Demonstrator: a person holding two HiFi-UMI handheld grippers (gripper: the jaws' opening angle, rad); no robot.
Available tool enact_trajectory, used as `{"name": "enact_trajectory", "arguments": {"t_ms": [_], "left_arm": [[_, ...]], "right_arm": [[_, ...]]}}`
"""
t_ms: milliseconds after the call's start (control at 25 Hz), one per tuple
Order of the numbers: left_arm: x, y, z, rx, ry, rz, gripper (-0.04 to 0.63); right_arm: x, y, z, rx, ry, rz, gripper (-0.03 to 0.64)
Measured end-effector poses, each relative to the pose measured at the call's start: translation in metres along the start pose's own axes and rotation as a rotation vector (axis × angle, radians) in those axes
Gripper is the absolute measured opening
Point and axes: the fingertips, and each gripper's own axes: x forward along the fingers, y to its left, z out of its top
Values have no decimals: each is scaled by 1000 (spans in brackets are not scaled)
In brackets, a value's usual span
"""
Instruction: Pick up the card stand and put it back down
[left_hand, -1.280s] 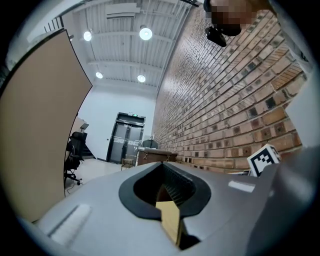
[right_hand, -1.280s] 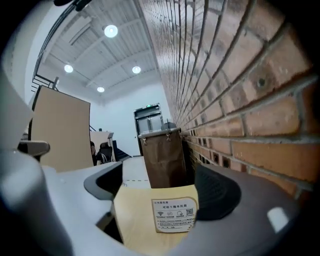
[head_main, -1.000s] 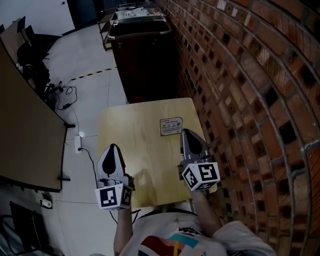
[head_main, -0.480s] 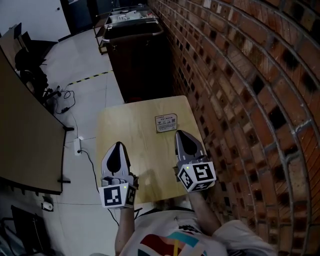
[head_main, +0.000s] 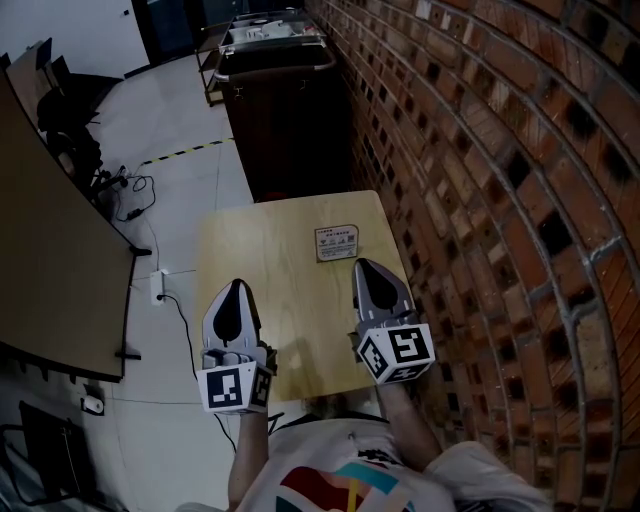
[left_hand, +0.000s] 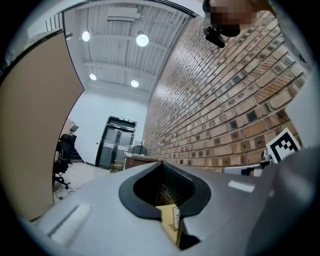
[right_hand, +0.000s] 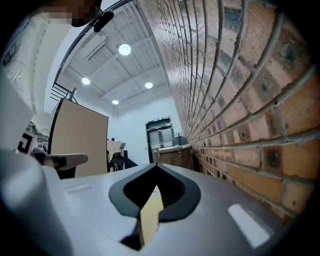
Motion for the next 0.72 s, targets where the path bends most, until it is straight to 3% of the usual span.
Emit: {"name": "enact_trajectory", "arguments": {"t_ms": [160, 720], "left_arm": [[0, -3, -1, 3, 1, -11, 5], [5, -8, 1, 4, -5, -21, 5]], "right_arm": [[-2, 1, -3, -42, 20, -9, 3], [-5, -5, -3, -38, 20, -23, 3]]}}
